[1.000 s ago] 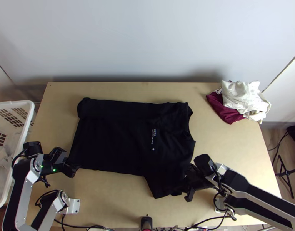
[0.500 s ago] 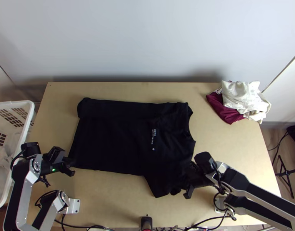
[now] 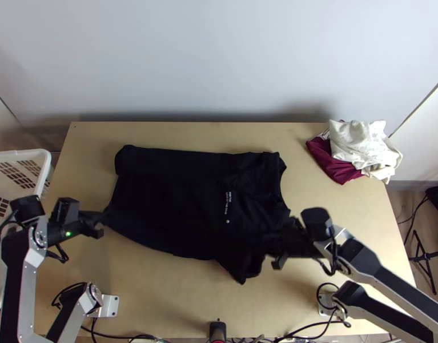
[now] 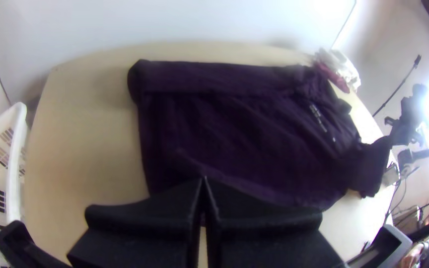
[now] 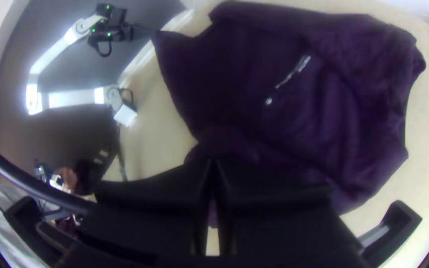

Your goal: Fold the t-shirt

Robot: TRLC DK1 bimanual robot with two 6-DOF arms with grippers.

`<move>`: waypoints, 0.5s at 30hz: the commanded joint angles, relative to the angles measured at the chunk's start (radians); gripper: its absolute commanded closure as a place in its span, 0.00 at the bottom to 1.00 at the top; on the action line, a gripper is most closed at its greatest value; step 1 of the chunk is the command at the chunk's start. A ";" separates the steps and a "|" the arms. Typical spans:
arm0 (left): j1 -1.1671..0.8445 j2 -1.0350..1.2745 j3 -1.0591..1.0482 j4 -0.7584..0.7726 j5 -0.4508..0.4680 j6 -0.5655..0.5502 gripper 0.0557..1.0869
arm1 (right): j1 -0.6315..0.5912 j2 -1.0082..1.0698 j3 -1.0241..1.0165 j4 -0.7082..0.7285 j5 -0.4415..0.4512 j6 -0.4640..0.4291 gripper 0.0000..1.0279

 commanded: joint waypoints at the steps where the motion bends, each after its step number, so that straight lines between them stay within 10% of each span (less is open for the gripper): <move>1: -0.015 0.024 0.094 0.096 0.048 -0.168 0.95 | -0.152 0.008 0.122 0.044 0.010 0.012 0.97; 15: -0.116 0.215 0.221 0.380 -0.006 -0.434 0.96 | -0.391 0.217 0.312 0.173 0.011 0.033 0.97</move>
